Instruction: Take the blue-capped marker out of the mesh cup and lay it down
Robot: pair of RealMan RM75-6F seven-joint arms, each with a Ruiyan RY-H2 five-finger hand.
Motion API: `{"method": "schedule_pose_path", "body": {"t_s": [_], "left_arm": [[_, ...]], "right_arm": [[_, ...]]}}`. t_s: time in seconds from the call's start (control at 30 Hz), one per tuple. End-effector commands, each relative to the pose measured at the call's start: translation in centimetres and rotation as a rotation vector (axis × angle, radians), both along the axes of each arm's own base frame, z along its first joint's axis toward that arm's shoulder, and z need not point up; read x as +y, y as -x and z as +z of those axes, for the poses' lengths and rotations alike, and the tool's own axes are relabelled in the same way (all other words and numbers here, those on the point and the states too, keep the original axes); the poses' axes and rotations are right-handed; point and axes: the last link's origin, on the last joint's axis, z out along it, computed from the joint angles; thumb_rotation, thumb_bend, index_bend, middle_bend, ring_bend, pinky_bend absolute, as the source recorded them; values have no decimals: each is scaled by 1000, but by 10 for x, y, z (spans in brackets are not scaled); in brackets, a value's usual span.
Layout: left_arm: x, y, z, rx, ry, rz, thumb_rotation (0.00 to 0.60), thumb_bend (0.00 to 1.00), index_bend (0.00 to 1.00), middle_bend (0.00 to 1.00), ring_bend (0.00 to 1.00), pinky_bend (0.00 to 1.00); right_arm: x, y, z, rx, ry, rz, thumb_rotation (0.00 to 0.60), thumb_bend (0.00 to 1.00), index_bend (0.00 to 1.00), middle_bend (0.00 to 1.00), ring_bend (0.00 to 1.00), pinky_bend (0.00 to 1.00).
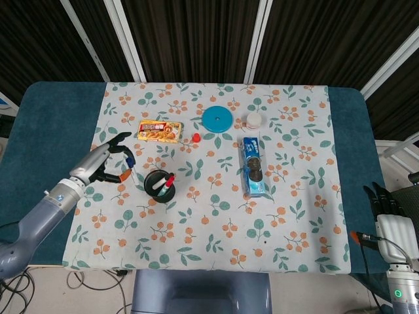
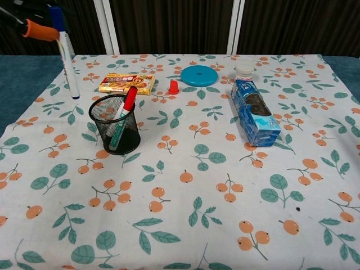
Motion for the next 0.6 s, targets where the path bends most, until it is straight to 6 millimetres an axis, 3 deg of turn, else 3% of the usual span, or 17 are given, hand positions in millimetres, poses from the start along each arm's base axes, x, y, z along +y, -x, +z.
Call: {"method": "schedule_pose_path", "body": {"t_s": [0.03, 0.17, 0.3, 0.6], "left_arm": [[-13, 38, 13, 5, -37, 50, 600, 445, 523, 6, 0, 0], [-19, 73, 9, -21, -21, 109, 600, 445, 523, 6, 0, 0], [-16, 95, -4, -65, 8, 156, 600, 444, 523, 6, 0, 0], [-3, 100, -40, -136, 93, 188, 600, 445, 522, 6, 0, 0]], "right_arm": [[0, 0, 0, 2, 0, 1, 600, 116, 95, 9, 62, 175], [0, 0, -1, 2, 1, -1, 600, 115, 94, 9, 62, 175], [0, 0, -1, 3, -1, -1, 600, 115, 94, 9, 62, 175], [0, 0, 0, 0, 2, -4, 600, 116, 94, 9, 62, 175]]}}
